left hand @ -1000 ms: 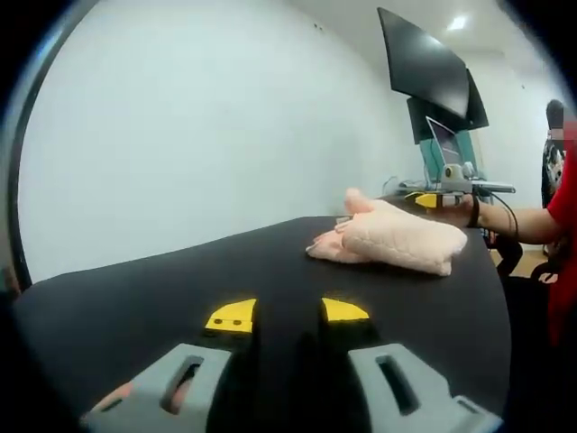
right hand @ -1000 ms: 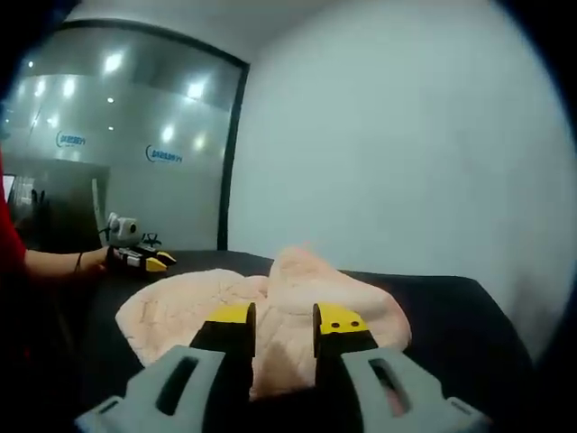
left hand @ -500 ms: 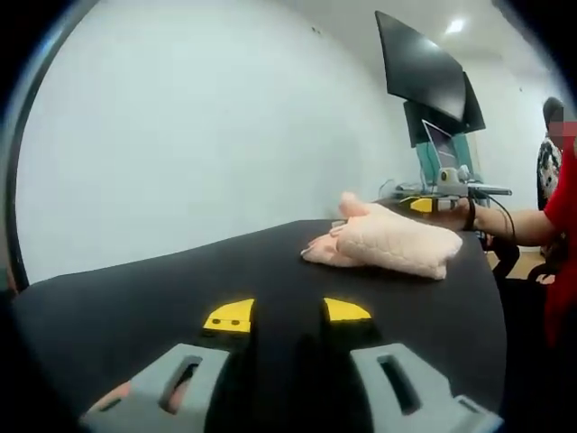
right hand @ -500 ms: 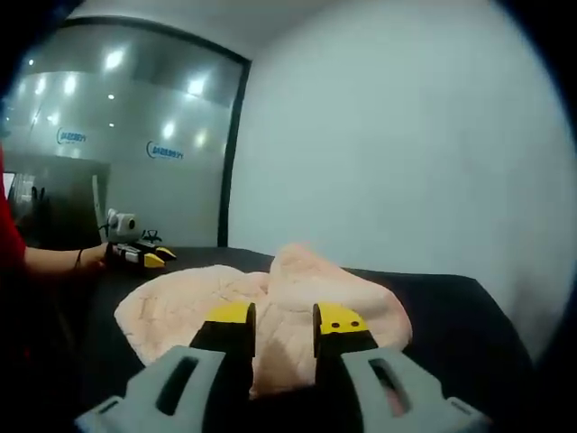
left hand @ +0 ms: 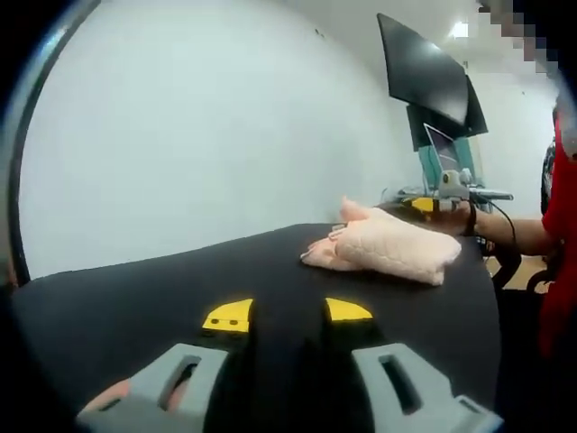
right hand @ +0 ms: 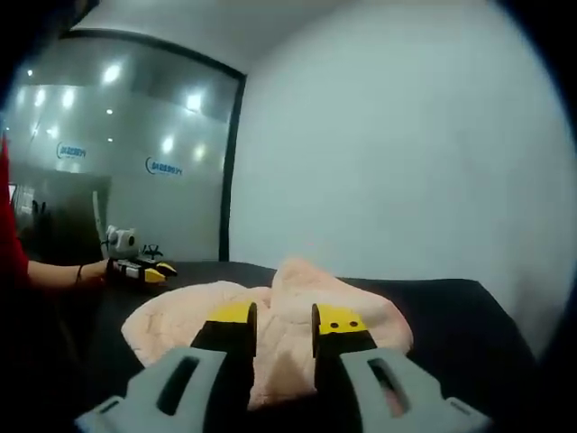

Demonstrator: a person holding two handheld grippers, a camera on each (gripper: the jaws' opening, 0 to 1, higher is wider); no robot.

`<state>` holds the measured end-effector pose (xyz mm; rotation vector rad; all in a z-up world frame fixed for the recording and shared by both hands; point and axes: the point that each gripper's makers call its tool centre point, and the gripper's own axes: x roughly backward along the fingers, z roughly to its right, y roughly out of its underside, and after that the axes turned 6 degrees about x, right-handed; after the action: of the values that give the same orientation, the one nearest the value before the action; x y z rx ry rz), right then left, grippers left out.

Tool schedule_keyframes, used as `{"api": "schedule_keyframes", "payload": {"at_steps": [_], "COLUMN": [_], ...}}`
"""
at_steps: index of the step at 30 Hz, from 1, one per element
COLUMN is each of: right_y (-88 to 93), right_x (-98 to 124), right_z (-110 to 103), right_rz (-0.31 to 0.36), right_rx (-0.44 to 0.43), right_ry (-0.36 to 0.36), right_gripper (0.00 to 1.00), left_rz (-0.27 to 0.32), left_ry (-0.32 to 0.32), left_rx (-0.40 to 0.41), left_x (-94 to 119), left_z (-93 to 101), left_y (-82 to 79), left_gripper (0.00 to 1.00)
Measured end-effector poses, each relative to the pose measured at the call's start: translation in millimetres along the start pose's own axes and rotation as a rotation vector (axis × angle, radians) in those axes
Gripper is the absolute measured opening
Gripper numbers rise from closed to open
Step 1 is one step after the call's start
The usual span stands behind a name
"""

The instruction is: Fold the towel on the table until its edges align and the towel forms a compact rectangular stack.

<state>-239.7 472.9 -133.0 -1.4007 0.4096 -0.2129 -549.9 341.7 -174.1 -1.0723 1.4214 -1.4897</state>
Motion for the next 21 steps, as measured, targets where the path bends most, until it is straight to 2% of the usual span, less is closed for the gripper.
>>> {"api": "schedule_keyframes", "payload": {"at_steps": [1, 2, 4, 5, 7, 8, 9, 11, 12, 13, 15, 17, 18, 19, 21], "right_y": [2.0, 3.7, 6.5, 7.6, 8.2, 6.3, 4.1, 0.5, 0.3, -0.3, 0.0, 1.4, 2.5, 3.7, 6.3], "right_x": [-0.6, -1.4, -2.5, -2.5, -1.9, -0.7, 0.6, 3.8, 4.9, 6.7, 7.8, 7.2, 7.3, 7.0, 6.1], "right_z": [-1.2, -2.3, -3.2, -2.6, 0.9, 5.6, 10.8, 18.2, 20.3, 23.8, 31.1, 31.0, 30.6, 29.8, 27.4], "right_rz": [-0.009, -0.017, -0.03, -0.034, -0.039, -0.029, -0.016, 0.004, 0.007, 0.013, 0.017, 0.01, 0.005, -0.002, -0.015], "right_rx": [0.008, 0.014, 0.033, 0.038, 0.039, 0.029, 0.024, 0.008, 0.003, -0.01, -0.025, -0.024, -0.022, -0.018, -0.007], "right_ry": [-0.004, -0.008, -0.01, -0.007, 0.005, 0.022, 0.039, 0.071, 0.078, 0.089, 0.105, 0.114, 0.115, 0.114, 0.11], "right_gripper": [0.22, 0.22, 0.22, 0.22, 0.22, 0.22, 0.22, 0.22, 0.21, 0.21, 0.21, 0.21, 0.21, 0.21, 0.21], "left_rz": [0.015, 0.008, -0.086, -0.096, -0.081, -0.059, -0.06, -0.114, -0.113, -0.095, -0.108, -0.124, -0.16, -0.18, -0.224], "left_ry": [-0.002, 0.002, 0.012, 0.027, 0.039, 0.056, 0.054, 0.023, 0.03, 0.05, 0.089, 0.095, 0.091, 0.114, 0.18], "left_rx": [0.018, 0.015, -0.013, -0.031, 0.009, 0.033, 0.018, -0.078, -0.102, -0.105, -0.075, -0.085, -0.102, -0.099, -0.033], "left_x": [0.3, -2.3, -7.8, -11.6, -23.4, -31.9, -41.8, -72.9, -83.7, -105.7, -137.8, -164.3, -183.5, -197.2, -218.6], "left_z": [0.1, -1.3, 0.4, 5.2, 22.1, 31.8, 40.2, 48.9, 55.6, 67.2, 78.1, 77.1, 74.5, 74.1, 81.2], "left_y": [-2.8, -1.1, 13.4, 12.9, -1.8, -14.0, -24.6, -46.1, -54.7, -71.0, -86.8, -91.6, -88.5, -84.7, -74.6], "left_gripper": [0.29, 0.22, 0.15, 0.15, 0.15, 0.15, 0.15, 0.17, 0.18, 0.2, 0.22, 0.22, 0.22, 0.22, 0.19]}}
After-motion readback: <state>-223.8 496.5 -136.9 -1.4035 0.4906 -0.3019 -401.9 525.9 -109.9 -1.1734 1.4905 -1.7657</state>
